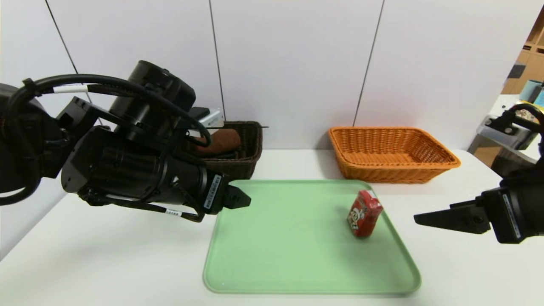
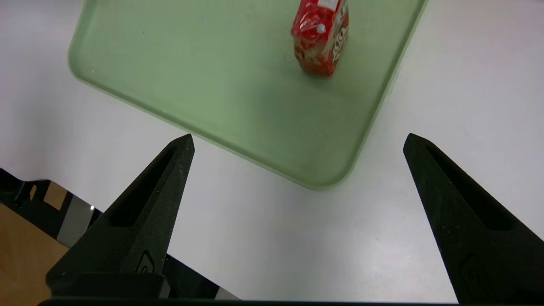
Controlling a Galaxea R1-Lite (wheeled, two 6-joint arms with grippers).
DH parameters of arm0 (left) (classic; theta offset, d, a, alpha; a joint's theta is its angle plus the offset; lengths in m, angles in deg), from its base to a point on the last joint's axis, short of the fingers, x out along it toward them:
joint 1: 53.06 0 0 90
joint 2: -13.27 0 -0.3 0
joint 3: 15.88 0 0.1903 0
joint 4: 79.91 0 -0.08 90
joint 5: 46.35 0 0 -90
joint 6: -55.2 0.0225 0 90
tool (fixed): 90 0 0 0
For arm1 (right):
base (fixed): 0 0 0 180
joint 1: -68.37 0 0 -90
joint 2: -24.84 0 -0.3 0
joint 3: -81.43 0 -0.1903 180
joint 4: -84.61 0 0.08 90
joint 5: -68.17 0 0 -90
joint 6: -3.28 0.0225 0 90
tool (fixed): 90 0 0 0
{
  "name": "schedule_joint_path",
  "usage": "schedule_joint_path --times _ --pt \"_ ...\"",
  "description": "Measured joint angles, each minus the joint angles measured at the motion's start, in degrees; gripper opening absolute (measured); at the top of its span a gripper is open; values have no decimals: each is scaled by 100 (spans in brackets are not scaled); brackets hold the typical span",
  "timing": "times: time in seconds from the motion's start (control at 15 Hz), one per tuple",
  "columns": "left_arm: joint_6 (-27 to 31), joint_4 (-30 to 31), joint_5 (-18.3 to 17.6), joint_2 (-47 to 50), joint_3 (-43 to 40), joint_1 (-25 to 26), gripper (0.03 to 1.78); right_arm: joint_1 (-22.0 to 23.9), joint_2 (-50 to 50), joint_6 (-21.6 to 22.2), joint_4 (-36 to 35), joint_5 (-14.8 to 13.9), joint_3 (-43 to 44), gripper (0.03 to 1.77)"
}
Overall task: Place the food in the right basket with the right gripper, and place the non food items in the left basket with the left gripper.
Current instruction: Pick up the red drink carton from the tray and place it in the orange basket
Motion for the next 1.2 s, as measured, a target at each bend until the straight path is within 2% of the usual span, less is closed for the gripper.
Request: schedule_joint_path --times 0.13,0.33,0.47,0.8,1.0,1.2 --pt "-11 61 256 27 -104 -96 169 -66 -391 52 395 -194 585 170" --pt "9 107 290 18 -162 -193 169 -285 -1068 260 1006 -670 1426 170" --pt "6 151 301 -6 -193 -262 169 -427 -1497 315 1329 -861 1880 170" --pt "-2 304 306 -83 -247 -297 169 -781 -2636 1061 2043 -1089 2996 170" --pt "-9 463 290 -160 -269 -300 169 -1022 -3220 1469 2227 -1441 3328 170" --pt "-9 496 288 -221 -280 -297 169 -1087 -3667 1618 2363 -1481 3549 170"
